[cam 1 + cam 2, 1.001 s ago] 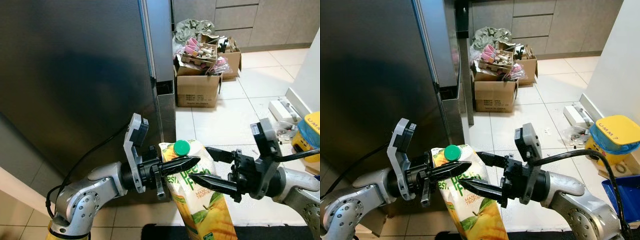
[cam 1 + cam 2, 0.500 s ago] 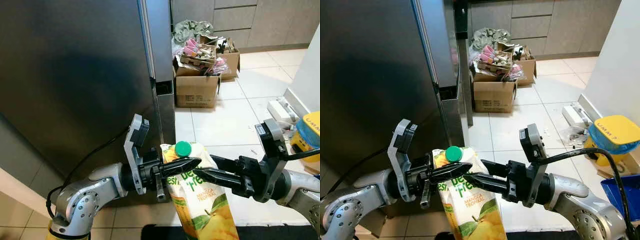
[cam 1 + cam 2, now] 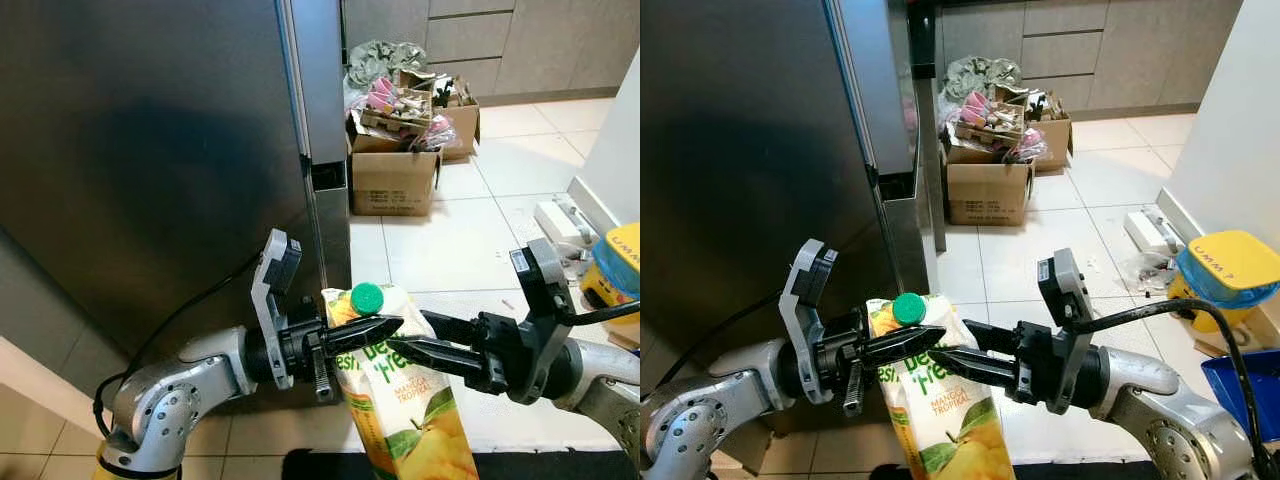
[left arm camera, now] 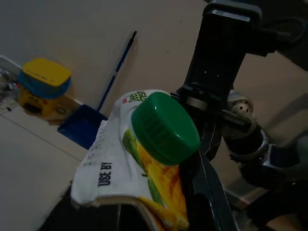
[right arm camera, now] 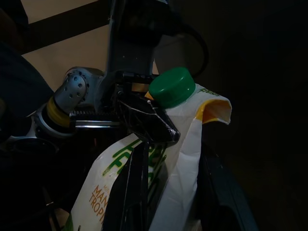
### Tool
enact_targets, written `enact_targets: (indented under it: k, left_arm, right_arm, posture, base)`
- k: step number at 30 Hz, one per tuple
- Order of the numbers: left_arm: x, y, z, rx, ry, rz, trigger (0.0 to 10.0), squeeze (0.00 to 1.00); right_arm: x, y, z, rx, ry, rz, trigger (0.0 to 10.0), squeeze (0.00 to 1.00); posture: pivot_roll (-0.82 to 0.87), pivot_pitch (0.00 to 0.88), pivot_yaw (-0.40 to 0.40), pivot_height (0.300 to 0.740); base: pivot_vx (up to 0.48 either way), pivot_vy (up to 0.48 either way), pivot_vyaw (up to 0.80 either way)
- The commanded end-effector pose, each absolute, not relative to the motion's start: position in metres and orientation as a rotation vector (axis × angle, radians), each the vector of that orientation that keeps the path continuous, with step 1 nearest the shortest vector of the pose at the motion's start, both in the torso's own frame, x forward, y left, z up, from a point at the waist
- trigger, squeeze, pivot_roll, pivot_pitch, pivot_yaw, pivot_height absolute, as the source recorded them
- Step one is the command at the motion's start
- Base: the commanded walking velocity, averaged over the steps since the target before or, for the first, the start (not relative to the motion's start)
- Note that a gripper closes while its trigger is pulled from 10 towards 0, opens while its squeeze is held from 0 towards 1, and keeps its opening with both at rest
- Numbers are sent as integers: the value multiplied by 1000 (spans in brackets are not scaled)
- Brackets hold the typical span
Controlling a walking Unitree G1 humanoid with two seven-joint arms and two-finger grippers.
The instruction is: Restocking fridge
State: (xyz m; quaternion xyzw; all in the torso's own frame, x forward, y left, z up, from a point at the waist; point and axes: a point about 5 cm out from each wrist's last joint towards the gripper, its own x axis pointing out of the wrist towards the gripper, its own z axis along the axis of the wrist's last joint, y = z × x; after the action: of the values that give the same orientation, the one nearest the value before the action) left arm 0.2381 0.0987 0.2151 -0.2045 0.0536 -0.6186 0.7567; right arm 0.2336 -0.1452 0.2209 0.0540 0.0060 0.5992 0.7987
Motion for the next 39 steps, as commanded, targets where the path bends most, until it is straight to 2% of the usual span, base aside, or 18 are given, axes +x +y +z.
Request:
enact_targets:
  k: [1, 3, 4, 5, 6, 10, 11, 20, 21, 22, 24, 25, 26, 39]
  left_arm:
    - [236, 106, 222, -502, 83, -1347, 10000, 0]
    - [232, 108, 222, -519, 91, -1376, 10000, 0]
    - [229, 109, 222, -525, 98, -1399, 10000, 247]
    - [229, 109, 222, -525, 98, -1399, 10000, 247]
    - [225, 110, 220, -521, 112, -1417, 10000, 1000]
    - [226, 110, 220, -522, 119, -1397, 10000, 1000]
    - [227, 109, 220, -524, 116, -1393, 10000, 0]
    - [225, 110, 220, -535, 130, -1382, 10000, 0]
    - [225, 110, 220, -536, 131, -1379, 10000, 0]
    - [225, 109, 220, -538, 131, -1379, 10000, 0]
    - [225, 109, 219, -539, 131, -1378, 10000, 0]
    - [225, 108, 219, -541, 130, -1376, 10000, 0]
    - [225, 108, 219, -541, 129, -1375, 10000, 0]
    - [225, 107, 219, -544, 134, -1364, 10000, 0]
  right_arm:
    - [230, -139, 212, 72, 64, 1280, 10000, 0]
    - [231, -140, 212, 72, 64, 1275, 10000, 0]
    - [231, -139, 212, 71, 63, 1271, 10000, 0]
    - [231, -139, 212, 71, 63, 1271, 10000, 0]
    - [232, -139, 211, 71, 62, 1266, 10000, 0]
    - [232, -139, 210, 71, 59, 1261, 10000, 0]
    - [233, -139, 210, 71, 58, 1259, 10000, 0]
    - [237, -139, 210, 65, 49, 1230, 10000, 0]
    - [238, -139, 209, 63, 47, 1212, 7686, 0]
    - [240, -140, 208, 60, 48, 1198, 3333, 0]
    - [241, -140, 207, 57, 49, 1190, 3333, 0]
    - [242, -139, 206, 39, 53, 1183, 2431, 0]
    - [242, -139, 205, 36, 53, 1180, 0, 0]
    - [245, -140, 204, 36, 49, 1155, 0, 0]
  posture:
    - [-135, 117, 92, 740]
    - [-134, 118, 93, 740]
    - [-134, 118, 93, 740]
    - [-134, 118, 93, 740]
    - [-133, 118, 94, 740]
    - [-129, 118, 94, 740]
    - [-129, 117, 93, 740]
    - [-131, 117, 93, 740]
    - [-129, 117, 94, 740]
    - [-130, 117, 94, 740]
    - [-130, 117, 94, 740]
    - [-129, 117, 95, 740]
    - [-129, 117, 95, 740]
    - [-127, 117, 95, 740]
  base:
    - [0, 0, 0]
    - [0, 0, 0]
    - [0, 0, 0]
    - [0, 0, 0]
    - [0, 0, 0]
    - [0, 0, 0]
    - [0, 0, 0]
    - [0, 0, 0]
    - [0, 0, 0]
    - [0, 0, 0]
    - [0, 0, 0]
    - [0, 0, 0]
    - [0, 0, 0]
    - [0, 0, 0]
